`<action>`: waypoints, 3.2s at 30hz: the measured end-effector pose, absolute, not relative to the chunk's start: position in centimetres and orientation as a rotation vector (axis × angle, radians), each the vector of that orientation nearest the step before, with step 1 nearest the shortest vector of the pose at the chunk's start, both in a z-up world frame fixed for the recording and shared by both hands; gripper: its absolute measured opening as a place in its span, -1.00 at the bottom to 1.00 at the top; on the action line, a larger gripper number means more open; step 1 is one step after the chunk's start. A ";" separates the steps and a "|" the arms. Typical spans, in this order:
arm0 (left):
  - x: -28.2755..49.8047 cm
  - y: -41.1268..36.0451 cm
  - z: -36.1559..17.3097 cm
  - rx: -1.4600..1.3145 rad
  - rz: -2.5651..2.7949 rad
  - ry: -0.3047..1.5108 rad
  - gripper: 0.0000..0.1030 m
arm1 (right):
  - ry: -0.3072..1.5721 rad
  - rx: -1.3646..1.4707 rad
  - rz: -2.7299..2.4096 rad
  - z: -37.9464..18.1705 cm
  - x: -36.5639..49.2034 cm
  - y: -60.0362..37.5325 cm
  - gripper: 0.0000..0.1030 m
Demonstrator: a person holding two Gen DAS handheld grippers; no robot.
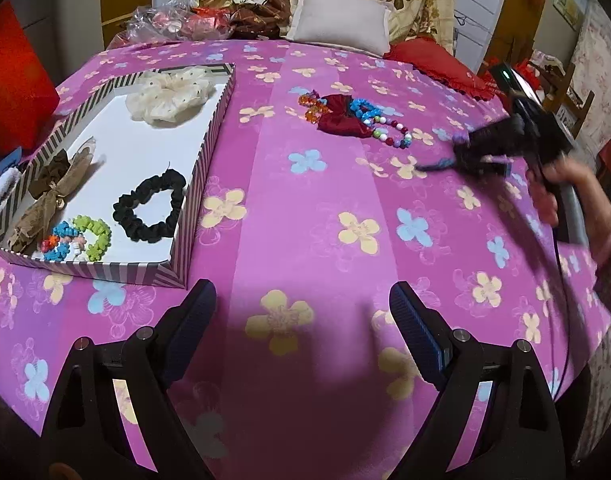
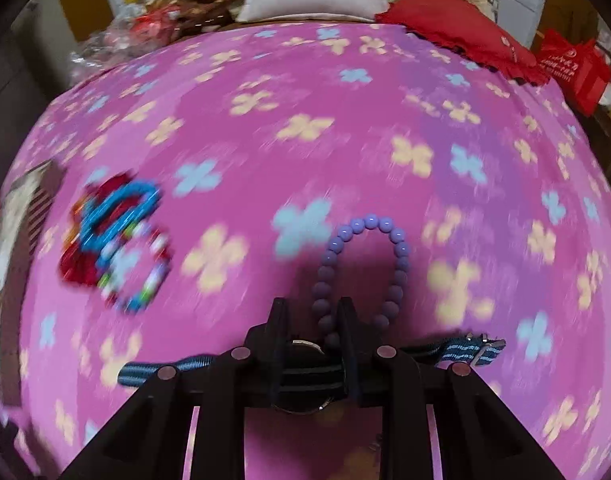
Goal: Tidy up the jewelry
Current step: 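Grasp the purple bead bracelet with the right tool, then grasp the blue-striped watch strap with the left tool while right holds purple bracelet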
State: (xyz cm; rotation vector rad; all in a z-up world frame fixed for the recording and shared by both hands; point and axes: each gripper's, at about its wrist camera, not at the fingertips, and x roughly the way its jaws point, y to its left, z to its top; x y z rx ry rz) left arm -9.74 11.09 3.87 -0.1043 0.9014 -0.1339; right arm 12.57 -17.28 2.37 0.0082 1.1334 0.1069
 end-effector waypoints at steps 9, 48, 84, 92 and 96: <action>-10.8 9.0 6.1 -0.056 -0.167 0.879 0.73 | 1.095 0.097 0.214 2.8 3.8 -19.0 -0.53; -0.1 -14.5 2.5 0.455 -0.575 1.078 0.41 | 0.706 0.564 0.234 6.2 -2.8 -33.7 -0.84; 12.9 -3.2 2.8 -0.370 -0.431 1.318 -0.15 | 0.880 0.669 0.172 1.3 -0.9 -35.4 -0.84; 12.2 -4.7 3.3 -0.213 -0.413 1.298 -0.15 | 0.888 0.574 0.155 1.7 -1.0 -34.1 -0.34; 11.7 -5.7 3.1 -0.150 -0.433 1.286 -0.15 | 0.885 0.509 0.150 2.0 -1.0 -33.2 -0.20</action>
